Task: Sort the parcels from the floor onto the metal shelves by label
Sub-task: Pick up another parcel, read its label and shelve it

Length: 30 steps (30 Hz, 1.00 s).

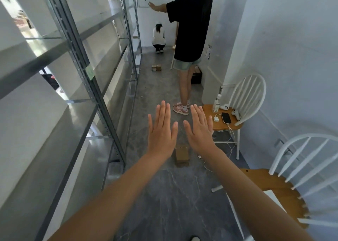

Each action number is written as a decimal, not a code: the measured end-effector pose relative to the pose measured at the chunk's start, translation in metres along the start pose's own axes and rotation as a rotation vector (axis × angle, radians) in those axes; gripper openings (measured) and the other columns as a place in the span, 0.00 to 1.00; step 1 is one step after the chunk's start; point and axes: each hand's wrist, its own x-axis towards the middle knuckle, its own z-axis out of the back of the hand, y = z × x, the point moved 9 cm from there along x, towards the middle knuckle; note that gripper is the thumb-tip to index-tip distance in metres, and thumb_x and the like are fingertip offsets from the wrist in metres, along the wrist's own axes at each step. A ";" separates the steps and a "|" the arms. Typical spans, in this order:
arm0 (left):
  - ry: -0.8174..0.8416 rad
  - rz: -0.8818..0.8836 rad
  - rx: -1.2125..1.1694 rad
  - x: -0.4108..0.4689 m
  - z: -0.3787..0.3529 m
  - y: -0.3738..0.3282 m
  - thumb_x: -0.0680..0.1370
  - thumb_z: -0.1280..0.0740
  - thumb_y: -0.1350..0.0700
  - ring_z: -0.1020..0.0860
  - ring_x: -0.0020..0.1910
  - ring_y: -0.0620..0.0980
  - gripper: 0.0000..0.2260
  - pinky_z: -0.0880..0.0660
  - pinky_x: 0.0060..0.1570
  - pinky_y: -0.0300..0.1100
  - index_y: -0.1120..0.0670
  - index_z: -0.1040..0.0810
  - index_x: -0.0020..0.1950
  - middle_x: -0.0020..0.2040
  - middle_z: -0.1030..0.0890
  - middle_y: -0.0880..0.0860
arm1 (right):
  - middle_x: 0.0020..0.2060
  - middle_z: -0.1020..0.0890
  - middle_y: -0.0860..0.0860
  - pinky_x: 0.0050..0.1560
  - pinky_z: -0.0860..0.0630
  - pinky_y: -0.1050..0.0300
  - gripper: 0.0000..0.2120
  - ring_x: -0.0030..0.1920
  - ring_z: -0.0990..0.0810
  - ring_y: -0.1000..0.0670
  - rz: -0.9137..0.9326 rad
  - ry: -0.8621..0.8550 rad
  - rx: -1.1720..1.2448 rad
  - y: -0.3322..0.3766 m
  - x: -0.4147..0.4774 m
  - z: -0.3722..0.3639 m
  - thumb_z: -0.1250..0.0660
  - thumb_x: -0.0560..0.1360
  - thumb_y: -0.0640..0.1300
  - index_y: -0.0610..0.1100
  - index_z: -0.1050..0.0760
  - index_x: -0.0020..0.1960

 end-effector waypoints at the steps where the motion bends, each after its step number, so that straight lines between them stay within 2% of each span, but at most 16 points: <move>1: 0.012 -0.004 0.009 0.009 -0.009 -0.003 0.87 0.53 0.48 0.65 0.82 0.45 0.28 0.72 0.78 0.47 0.54 0.60 0.84 0.84 0.61 0.50 | 0.83 0.50 0.54 0.81 0.63 0.43 0.28 0.82 0.58 0.54 0.002 0.002 0.004 -0.009 0.010 0.001 0.51 0.85 0.55 0.48 0.52 0.83; 6: 0.011 -0.004 0.035 0.064 -0.046 -0.022 0.87 0.52 0.48 0.65 0.82 0.45 0.28 0.72 0.77 0.45 0.53 0.59 0.84 0.84 0.61 0.49 | 0.83 0.51 0.54 0.81 0.63 0.43 0.28 0.82 0.59 0.55 -0.003 0.022 0.022 -0.052 0.065 0.008 0.52 0.86 0.55 0.49 0.53 0.83; 13: 0.003 0.029 0.078 0.132 -0.085 -0.040 0.87 0.53 0.47 0.65 0.82 0.44 0.28 0.68 0.80 0.49 0.52 0.60 0.84 0.84 0.62 0.48 | 0.83 0.51 0.54 0.81 0.63 0.43 0.29 0.82 0.59 0.56 0.037 0.059 0.060 -0.092 0.136 0.013 0.52 0.85 0.56 0.48 0.53 0.83; 18: -0.009 0.078 0.139 0.155 -0.099 -0.033 0.86 0.55 0.46 0.64 0.82 0.45 0.29 0.72 0.78 0.45 0.54 0.58 0.84 0.85 0.60 0.49 | 0.83 0.50 0.53 0.80 0.64 0.44 0.29 0.82 0.59 0.55 0.061 0.104 0.084 -0.108 0.166 0.005 0.52 0.85 0.55 0.47 0.53 0.83; 25: 0.006 0.098 0.139 0.176 -0.118 -0.025 0.85 0.55 0.45 0.62 0.83 0.46 0.29 0.70 0.79 0.47 0.54 0.57 0.84 0.85 0.59 0.50 | 0.83 0.50 0.54 0.78 0.67 0.47 0.29 0.82 0.59 0.55 0.078 0.112 0.089 -0.125 0.188 -0.010 0.52 0.85 0.56 0.48 0.52 0.83; 30: 0.028 0.070 0.139 0.197 -0.142 -0.018 0.84 0.58 0.43 0.62 0.82 0.46 0.30 0.69 0.79 0.47 0.53 0.58 0.84 0.84 0.60 0.49 | 0.83 0.50 0.54 0.80 0.64 0.45 0.29 0.82 0.59 0.56 0.054 0.098 0.087 -0.142 0.205 -0.013 0.51 0.85 0.56 0.48 0.52 0.83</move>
